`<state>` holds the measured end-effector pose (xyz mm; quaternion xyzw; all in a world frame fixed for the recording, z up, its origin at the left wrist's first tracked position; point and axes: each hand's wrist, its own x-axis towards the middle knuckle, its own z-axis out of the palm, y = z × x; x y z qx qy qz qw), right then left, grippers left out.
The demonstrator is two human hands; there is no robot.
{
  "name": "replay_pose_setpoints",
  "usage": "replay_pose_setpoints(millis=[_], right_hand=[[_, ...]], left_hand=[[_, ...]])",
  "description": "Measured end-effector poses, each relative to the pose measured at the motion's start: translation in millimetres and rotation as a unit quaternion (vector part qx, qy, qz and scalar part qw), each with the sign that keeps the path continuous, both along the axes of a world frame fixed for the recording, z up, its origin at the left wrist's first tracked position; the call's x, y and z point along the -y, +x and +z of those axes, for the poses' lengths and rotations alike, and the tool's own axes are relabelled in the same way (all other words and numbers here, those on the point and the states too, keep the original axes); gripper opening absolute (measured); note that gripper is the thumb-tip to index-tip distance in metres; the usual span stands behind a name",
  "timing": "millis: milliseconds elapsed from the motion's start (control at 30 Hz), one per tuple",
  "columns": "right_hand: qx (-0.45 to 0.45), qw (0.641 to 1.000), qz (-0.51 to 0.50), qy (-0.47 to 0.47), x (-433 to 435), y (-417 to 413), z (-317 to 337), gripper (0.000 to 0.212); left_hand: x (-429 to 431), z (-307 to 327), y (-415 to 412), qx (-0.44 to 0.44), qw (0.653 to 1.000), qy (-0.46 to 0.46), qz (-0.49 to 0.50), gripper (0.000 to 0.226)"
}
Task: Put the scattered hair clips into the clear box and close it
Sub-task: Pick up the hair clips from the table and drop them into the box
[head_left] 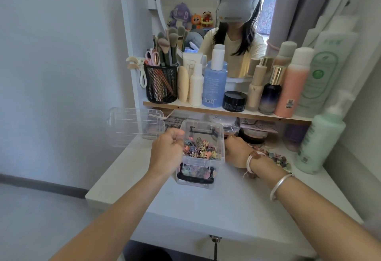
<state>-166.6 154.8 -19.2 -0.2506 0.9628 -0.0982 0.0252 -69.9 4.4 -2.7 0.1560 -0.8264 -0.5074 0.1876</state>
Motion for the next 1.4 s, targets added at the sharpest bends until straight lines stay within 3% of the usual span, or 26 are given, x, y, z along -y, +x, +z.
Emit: replay_pose_setpoints(millis=[133,233,300,433,567,667,734,834,1034,1200,1400], right_hand=[[0.003,0.999,0.000,-0.041,-13,5,19,0.014],[-0.066,0.972,-0.040,-0.223,-23,12,51,0.010],[-0.047,0.956,-0.010,-0.289,-19,20,67,0.013],[0.008,0.981,0.037,-0.190,-13,24,70,0.034],[-0.045,0.977,-0.034,-0.208,-43,15,70,0.021],[0.018,0.999,-0.020,-0.025,-58,15,50,0.030],[0.072,0.994,0.003,0.077,-60,17,37,0.043],[0.114,0.990,0.012,0.084,-62,19,29,0.047],[-0.015,0.989,0.075,0.123,-57,20,11,0.023],[-0.093,0.977,0.109,0.158,-57,23,6,0.025],[-0.101,0.973,0.096,0.185,-55,23,1,0.027]], left_hand=[[1,0,1,0.001,1.000,-0.001,-0.005,0.027],[-2,0,1,0.000,1.000,0.003,-0.007,0.028],[-6,0,1,0.001,1.000,0.004,-0.014,0.028],[-16,-1,3,0.004,1.000,-0.008,-0.027,0.028],[-18,0,2,0.004,1.000,-0.013,-0.022,0.027],[-19,1,1,0.003,1.000,-0.019,-0.015,0.027],[-20,1,0,0.002,1.000,-0.022,-0.014,0.028],[-21,0,-2,0.001,1.000,-0.015,-0.015,0.028],[-20,-1,-1,-0.004,1.000,-0.007,-0.016,0.028],[-21,-1,-1,-0.001,1.000,0.001,-0.020,0.028],[-21,0,1,0.002,1.000,0.012,-0.026,0.026]])
